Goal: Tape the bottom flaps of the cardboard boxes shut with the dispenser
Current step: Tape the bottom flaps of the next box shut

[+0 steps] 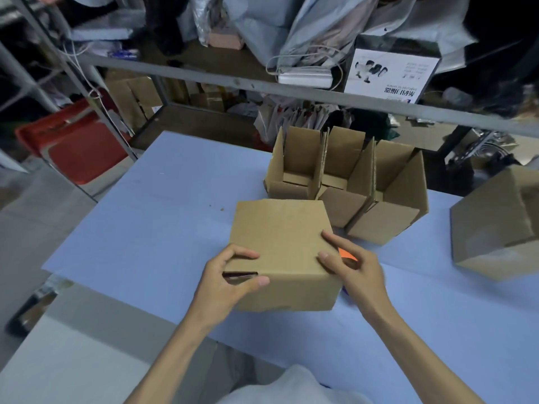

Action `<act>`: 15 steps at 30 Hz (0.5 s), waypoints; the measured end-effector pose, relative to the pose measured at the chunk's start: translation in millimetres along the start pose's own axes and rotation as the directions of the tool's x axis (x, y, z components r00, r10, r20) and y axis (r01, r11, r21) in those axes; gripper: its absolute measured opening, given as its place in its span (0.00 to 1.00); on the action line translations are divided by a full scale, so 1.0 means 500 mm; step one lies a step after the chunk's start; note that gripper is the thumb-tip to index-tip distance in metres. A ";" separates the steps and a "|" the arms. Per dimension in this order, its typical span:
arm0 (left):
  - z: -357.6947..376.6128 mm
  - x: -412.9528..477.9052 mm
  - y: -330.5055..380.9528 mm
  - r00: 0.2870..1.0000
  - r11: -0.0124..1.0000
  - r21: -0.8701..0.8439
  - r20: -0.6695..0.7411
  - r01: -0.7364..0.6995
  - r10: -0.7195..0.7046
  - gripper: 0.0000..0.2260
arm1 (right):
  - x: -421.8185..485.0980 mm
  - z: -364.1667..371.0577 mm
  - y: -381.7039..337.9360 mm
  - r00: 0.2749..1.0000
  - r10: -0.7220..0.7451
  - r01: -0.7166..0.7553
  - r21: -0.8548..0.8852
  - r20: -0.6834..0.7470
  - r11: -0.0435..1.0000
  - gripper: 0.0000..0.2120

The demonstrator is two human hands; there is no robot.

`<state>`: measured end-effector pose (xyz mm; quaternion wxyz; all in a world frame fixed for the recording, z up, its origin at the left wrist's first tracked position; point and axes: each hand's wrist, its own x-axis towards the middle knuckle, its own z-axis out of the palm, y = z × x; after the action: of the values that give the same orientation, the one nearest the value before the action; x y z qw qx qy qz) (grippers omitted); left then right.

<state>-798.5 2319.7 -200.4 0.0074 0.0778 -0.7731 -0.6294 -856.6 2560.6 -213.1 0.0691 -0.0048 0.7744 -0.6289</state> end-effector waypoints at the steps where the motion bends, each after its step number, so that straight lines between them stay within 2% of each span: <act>1: -0.001 0.005 0.001 1.000 1.000 -0.017 -0.024 0.005 -0.006 0.17 | -0.005 0.002 -0.002 0.999 -0.040 0.040 -0.018 0.020 0.999 0.20; 5: 0.000 0.035 0.004 0.992 0.999 -0.034 -0.126 -0.011 0.007 0.13 | -0.014 0.009 0.001 0.981 -0.186 0.188 -0.044 0.063 0.981 0.23; 8: 0.011 0.057 0.010 0.986 0.999 -0.035 -0.165 -0.007 0.001 0.11 | -0.003 0.013 0.006 0.985 -0.170 0.170 -0.006 0.021 0.985 0.20; 10: 0.014 0.066 0.013 0.985 0.999 -0.047 -0.173 -0.002 -0.007 0.15 | 0.005 0.013 0.008 0.988 -0.157 0.157 0.018 -0.011 0.987 0.20; 13: 0.009 0.071 0.013 0.997 0.995 -0.096 -0.081 0.003 -0.011 0.25 | 0.015 0.006 0.007 0.992 -0.093 0.094 0.015 -0.081 0.995 0.17; 15: 0.008 0.077 0.014 0.999 0.997 -0.076 -0.048 -0.010 0.006 0.26 | 0.020 0.002 0.005 0.991 -0.073 0.070 -0.025 -0.109 0.997 0.17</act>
<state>-837.6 2320.2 -197.7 0.0314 0.0893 -0.7485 -0.6564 -866.3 2559.3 -216.8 0.0035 0.0015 0.7828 -0.6222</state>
